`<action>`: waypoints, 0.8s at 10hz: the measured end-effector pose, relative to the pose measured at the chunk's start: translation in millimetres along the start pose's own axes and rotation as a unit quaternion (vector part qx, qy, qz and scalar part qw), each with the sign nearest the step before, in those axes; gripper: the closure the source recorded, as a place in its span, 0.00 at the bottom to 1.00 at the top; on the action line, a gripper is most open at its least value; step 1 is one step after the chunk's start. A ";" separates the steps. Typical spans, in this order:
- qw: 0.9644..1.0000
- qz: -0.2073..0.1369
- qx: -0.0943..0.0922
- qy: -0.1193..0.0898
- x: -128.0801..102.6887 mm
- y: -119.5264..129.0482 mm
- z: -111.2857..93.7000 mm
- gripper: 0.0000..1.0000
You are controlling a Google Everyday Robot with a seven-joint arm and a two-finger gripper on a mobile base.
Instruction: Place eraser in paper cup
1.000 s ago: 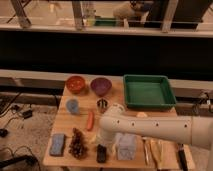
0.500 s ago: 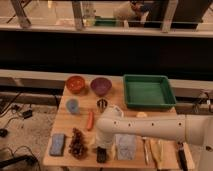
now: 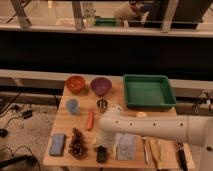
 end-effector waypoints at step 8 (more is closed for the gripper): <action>1.000 0.006 0.002 -0.005 0.1 2.8 -5.3 0.61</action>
